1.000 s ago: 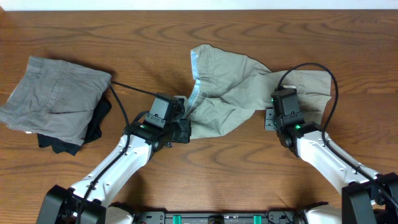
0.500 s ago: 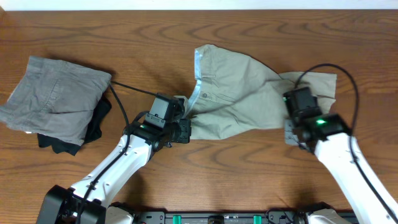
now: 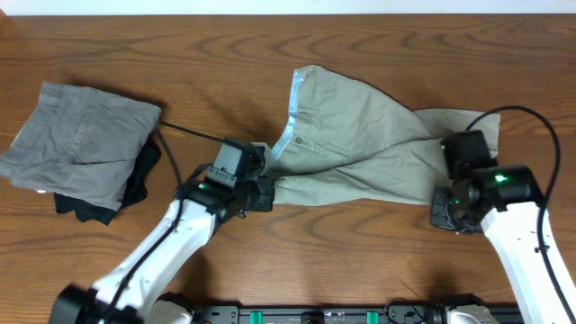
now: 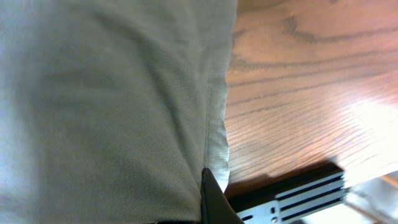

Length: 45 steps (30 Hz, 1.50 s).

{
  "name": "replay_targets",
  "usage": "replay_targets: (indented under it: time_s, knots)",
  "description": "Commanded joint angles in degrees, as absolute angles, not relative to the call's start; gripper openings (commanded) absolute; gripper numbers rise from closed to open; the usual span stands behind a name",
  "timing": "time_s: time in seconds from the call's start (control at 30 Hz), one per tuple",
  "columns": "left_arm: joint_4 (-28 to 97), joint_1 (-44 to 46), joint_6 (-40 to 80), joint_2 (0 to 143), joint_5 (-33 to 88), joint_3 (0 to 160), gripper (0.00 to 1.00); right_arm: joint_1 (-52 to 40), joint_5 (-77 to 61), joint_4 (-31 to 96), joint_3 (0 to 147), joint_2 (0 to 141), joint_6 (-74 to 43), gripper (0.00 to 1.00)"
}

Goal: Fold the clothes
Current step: 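Pull the shorts apart, right gripper moving right and down, then drag the waistband upward with the left gripper to straighten shorts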

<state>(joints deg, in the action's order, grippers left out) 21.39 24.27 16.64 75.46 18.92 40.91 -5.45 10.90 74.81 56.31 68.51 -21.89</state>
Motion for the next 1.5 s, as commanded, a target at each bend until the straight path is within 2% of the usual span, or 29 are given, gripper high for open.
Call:
replay_targets:
  time_s: [0.0,0.1,0.33,0.63,0.77,0.8,0.87,0.97,1.17,1.3,1.4,1.47]
  knots:
    - [22.06,24.23,16.10,68.71,20.75,41.87,0.06,-0.95,3.49,75.44,58.08,68.36,-20.58,0.01]
    - [22.46,24.23,16.12,62.52,20.73,41.87,0.06,2.15,-5.28,77.93,59.75,68.36,-16.32,0.01]
    - [27.33,24.23,16.08,54.59,19.77,41.87,0.06,3.31,-14.96,84.27,62.30,67.61,-15.84,0.01]
    - [36.67,24.23,16.08,54.30,17.06,41.87,0.07,3.31,-17.23,92.07,62.28,60.64,-18.79,0.01]
    - [36.45,24.21,16.05,53.63,16.80,41.93,0.17,3.31,-18.59,94.02,62.28,56.10,-18.85,0.01]
    - [36.36,24.21,15.81,53.23,16.47,41.95,0.24,3.31,-18.68,94.26,62.28,55.16,-18.85,0.01]
    - [36.40,24.21,15.66,52.01,14.61,42.26,0.27,3.31,-18.68,94.52,62.28,53.32,-18.85,0.01]
    - [36.40,24.18,15.64,49.60,13.50,42.96,0.35,3.31,-18.63,94.50,62.28,51.94,-18.83,0.07]
    - [34.04,24.18,15.62,45.43,8.19,43.90,0.35,3.31,-18.24,90.91,62.28,52.47,-18.85,0.11]
    - [28.62,24.18,15.00,46.11,7.88,43.90,0.34,3.31,-18.24,83.83,62.30,53.47,-20.80,0.14]
    - [24.51,24.18,15.00,49.19,7.92,43.90,0.27,3.33,-18.02,77.47,62.28,55.07,-21.02,0.13]
    - [21.93,24.18,14.55,52.71,8.80,43.90,0.24,3.31,-15.84,73.21,62.28,57.14,-21.02,0.09]
